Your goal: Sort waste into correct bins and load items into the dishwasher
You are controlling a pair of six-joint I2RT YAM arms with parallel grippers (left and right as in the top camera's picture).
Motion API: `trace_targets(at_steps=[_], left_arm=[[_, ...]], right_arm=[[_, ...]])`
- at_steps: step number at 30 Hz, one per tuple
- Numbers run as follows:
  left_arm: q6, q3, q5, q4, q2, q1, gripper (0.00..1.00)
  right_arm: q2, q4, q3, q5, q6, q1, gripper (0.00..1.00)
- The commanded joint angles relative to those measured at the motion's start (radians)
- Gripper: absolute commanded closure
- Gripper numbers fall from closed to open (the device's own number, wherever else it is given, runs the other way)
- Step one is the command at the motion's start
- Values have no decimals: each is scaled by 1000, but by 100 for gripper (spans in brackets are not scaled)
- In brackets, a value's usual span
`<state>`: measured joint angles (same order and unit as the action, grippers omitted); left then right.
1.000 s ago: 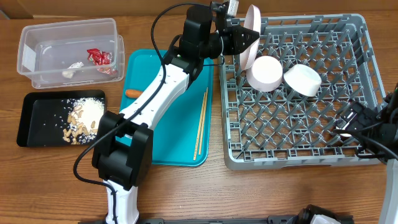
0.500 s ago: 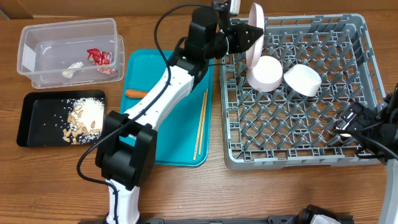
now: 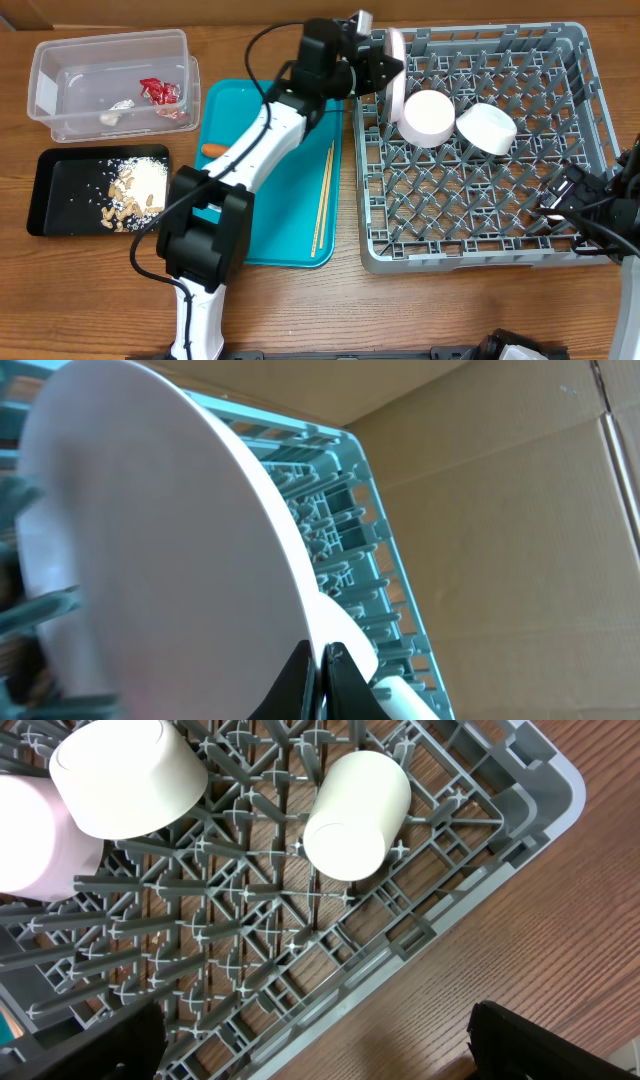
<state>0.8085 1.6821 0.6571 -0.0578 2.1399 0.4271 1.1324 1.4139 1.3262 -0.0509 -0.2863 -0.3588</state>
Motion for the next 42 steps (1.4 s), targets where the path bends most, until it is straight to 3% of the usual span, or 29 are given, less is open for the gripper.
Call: trace_targets(at_steps=[1,4,5,9,14,18,21,30,34,42], left_arm=[[-39,8,81,33,-1,-65,79],[-38,8,148,32,-3,-103,15],[-38,8,177,37,-6,-116,0],[-51,8,188,117,-22,-145,0],[-169,8,105,277,-72,-164,0],[-338,8,-90,535,-187,-179,0],[-393,8,-311,766,-281,-193,0],[-392,8,-727,1295,-482,-278,0],[-382,8,-775,1445,-513,-357,0],[-322,8,-740,1527,-513,-543,0]], right_arm=[[-5,-5,23,1,7,-2,0],[-5,-5,23,1,7,-2,0],[-5,-5,23,1,7,-2,0],[-5,-3,23,1,7,-2,0],[-5,-1,23,0,7,-2,0],[-5,-1,23,1,7,-2,0],[-5,-2,23,8,6,-2,0],[-5,-27,23,267,100,13,0],[-5,-23,24,274,61,132,0],[27,-103,40,272,-73,484,0]])
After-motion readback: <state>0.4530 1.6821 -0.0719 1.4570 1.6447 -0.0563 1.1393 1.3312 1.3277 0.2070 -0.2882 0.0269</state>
